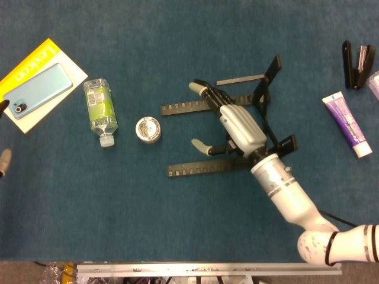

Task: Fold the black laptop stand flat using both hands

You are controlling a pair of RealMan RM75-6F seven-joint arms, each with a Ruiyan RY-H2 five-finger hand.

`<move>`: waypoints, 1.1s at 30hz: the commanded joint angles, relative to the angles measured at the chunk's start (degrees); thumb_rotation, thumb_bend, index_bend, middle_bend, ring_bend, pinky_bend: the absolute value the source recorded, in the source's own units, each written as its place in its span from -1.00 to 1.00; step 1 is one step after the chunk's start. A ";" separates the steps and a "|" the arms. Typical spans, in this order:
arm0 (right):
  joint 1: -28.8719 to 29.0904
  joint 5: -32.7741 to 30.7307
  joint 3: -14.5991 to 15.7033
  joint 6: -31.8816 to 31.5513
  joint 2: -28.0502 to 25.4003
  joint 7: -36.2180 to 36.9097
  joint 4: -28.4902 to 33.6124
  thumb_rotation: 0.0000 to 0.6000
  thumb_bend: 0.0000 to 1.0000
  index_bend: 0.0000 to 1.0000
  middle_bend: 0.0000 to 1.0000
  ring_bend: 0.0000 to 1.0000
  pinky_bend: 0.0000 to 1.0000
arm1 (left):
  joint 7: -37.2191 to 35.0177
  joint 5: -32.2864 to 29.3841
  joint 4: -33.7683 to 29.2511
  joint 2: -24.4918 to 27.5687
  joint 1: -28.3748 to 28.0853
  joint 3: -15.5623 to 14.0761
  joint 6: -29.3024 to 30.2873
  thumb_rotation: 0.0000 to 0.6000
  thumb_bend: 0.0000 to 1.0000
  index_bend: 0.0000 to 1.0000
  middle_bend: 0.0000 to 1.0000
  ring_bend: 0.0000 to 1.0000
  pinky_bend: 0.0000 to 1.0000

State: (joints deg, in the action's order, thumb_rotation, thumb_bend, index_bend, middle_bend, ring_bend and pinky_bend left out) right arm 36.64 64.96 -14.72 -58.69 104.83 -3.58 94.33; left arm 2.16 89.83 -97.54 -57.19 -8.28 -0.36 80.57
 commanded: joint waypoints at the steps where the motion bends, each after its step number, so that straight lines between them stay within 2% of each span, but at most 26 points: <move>1: 0.49 0.29 -0.38 -0.36 0.82 -0.09 -1.26 1.00 -0.51 -1.00 -1.00 -1.00 -1.00 | -0.08 -0.17 0.26 0.00 0.10 0.01 0.12 1.00 -0.19 -1.00 -1.00 -1.00 -1.00; 13: 0.77 1.60 -0.80 -2.91 2.88 -0.89 -4.28 1.00 -0.51 -1.00 -1.00 -1.00 -1.00 | -1.31 -0.53 1.24 0.04 0.73 -0.22 0.73 1.00 -0.19 -1.00 -1.00 -1.00 -1.00; 33: -0.83 -3.19 -0.53 -2.51 2.93 -2.05 -8.51 1.00 -0.51 -1.00 -1.00 -1.00 -1.00 | -3.24 -0.45 2.70 -0.12 1.51 -0.58 1.51 1.00 -0.19 -1.00 -1.00 -1.00 -1.00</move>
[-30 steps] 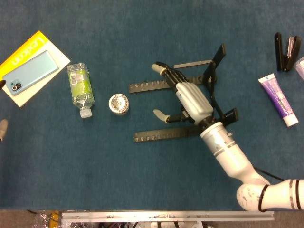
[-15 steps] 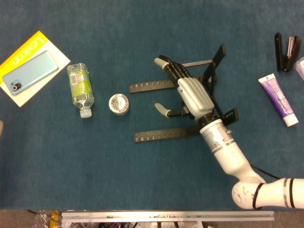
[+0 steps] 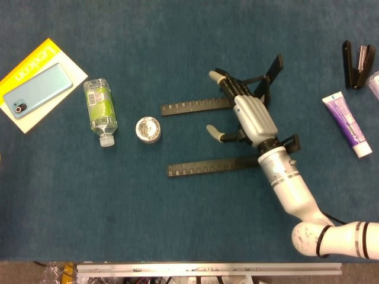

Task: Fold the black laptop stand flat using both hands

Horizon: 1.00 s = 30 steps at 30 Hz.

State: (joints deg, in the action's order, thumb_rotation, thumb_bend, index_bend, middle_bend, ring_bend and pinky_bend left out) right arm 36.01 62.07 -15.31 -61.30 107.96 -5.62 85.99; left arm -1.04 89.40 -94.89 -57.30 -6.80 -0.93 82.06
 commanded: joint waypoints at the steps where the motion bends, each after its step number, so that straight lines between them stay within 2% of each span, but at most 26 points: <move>1: -0.30 -0.46 0.10 0.14 -0.31 -0.06 -0.30 1.00 -0.51 -1.00 -1.00 -1.00 -1.00 | -0.10 -0.03 0.09 -0.02 0.06 -0.03 0.03 1.00 -0.19 -1.00 -1.00 -1.00 -1.00; 19: -1.02 -4.65 -0.11 0.80 -1.28 -3.39 0.02 1.00 -0.51 -1.00 -1.00 -1.00 -1.00 | -0.70 -0.38 0.85 -0.49 0.26 0.21 0.24 1.00 -0.20 -1.00 -1.00 -1.00 -1.00; 30: 0.00 -4.73 0.88 2.40 0.88 -4.30 -1.51 1.00 -0.51 -1.00 -1.00 -1.00 -1.00 | -1.29 -0.95 1.33 -0.42 0.63 0.34 0.53 1.00 -0.19 -1.00 -1.00 -1.00 -1.00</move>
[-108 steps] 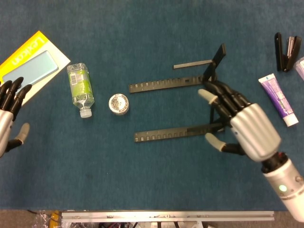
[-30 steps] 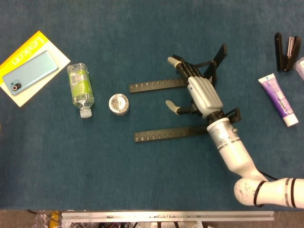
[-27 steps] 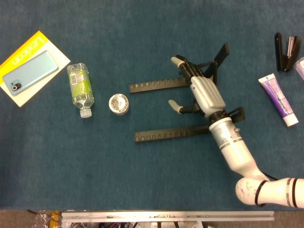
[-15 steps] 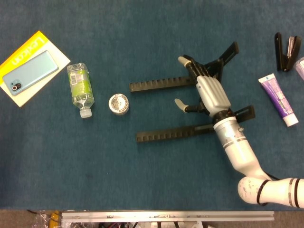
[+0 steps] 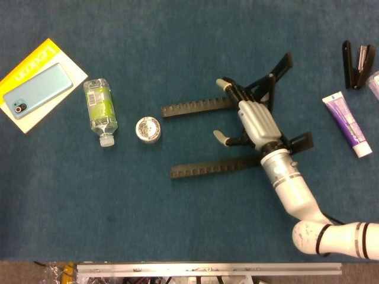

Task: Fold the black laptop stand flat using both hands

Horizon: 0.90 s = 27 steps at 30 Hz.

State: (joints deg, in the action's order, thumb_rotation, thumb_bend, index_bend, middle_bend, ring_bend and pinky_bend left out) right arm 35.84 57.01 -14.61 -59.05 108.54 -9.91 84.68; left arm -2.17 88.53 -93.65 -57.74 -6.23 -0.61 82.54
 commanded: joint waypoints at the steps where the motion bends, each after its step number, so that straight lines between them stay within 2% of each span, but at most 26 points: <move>1: 0.22 0.58 0.22 0.15 0.47 0.09 -0.28 1.00 -0.51 -1.00 -1.00 -1.00 -1.00 | -0.25 -0.11 0.17 0.00 0.11 0.05 0.12 1.00 -0.19 -1.00 -1.00 -1.00 -1.00; 11: -0.13 1.32 0.18 -1.14 1.16 -0.42 -1.52 1.00 -0.51 -1.00 -1.00 -1.00 -1.00 | -1.01 -0.27 0.95 -0.38 0.29 -0.01 0.02 1.00 -0.19 -1.00 -1.00 -1.00 -1.00; 27: -0.82 -1.88 -0.50 -4.25 1.67 -6.00 0.32 1.00 -0.51 -1.00 -1.00 -1.00 -1.00 | -1.74 -0.13 1.54 -0.61 0.35 0.15 0.22 1.00 -0.19 -1.00 -1.00 -1.00 -1.00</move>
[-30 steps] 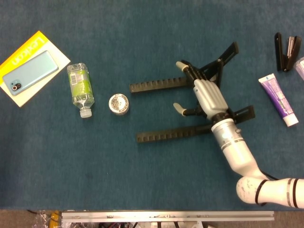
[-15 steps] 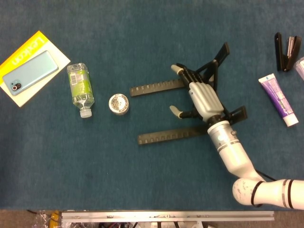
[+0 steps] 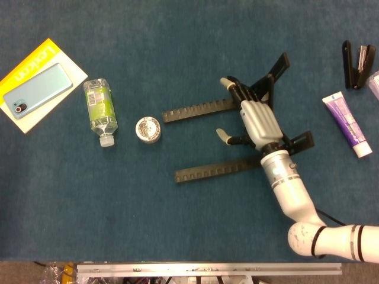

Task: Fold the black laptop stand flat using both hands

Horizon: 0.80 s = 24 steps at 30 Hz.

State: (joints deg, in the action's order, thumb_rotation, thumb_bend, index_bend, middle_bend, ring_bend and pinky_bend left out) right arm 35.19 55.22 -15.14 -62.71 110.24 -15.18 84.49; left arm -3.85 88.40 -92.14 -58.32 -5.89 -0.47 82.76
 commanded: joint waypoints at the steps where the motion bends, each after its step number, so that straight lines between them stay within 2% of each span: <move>1: -0.24 -0.15 0.09 -0.78 -0.10 -1.04 0.80 1.00 -0.51 -1.00 -1.00 -1.00 -1.00 | -0.10 -0.01 0.06 -0.06 0.01 0.01 -0.01 1.00 -0.19 -1.00 -1.00 -1.00 -1.00; 17: -0.57 -4.62 -1.79 -2.99 0.33 -5.41 1.40 1.00 -0.52 -1.00 -1.00 -1.00 -1.00 | -0.57 0.03 0.57 -0.15 0.07 0.13 0.16 1.00 -0.19 -1.00 -1.00 -1.00 -1.00; 24: -0.37 -3.78 -1.77 -2.63 0.02 -4.99 3.05 1.00 -0.52 -1.00 -1.00 -1.00 -1.00 | -0.40 -0.03 0.41 -0.17 0.09 0.19 0.20 1.00 -0.20 -1.00 -1.00 -1.00 -1.00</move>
State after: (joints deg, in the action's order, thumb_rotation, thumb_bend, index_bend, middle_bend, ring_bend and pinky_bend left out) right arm 34.77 51.32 -16.95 -65.53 110.39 -20.33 87.27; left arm -4.25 88.36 -91.73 -58.48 -5.80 -0.28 82.96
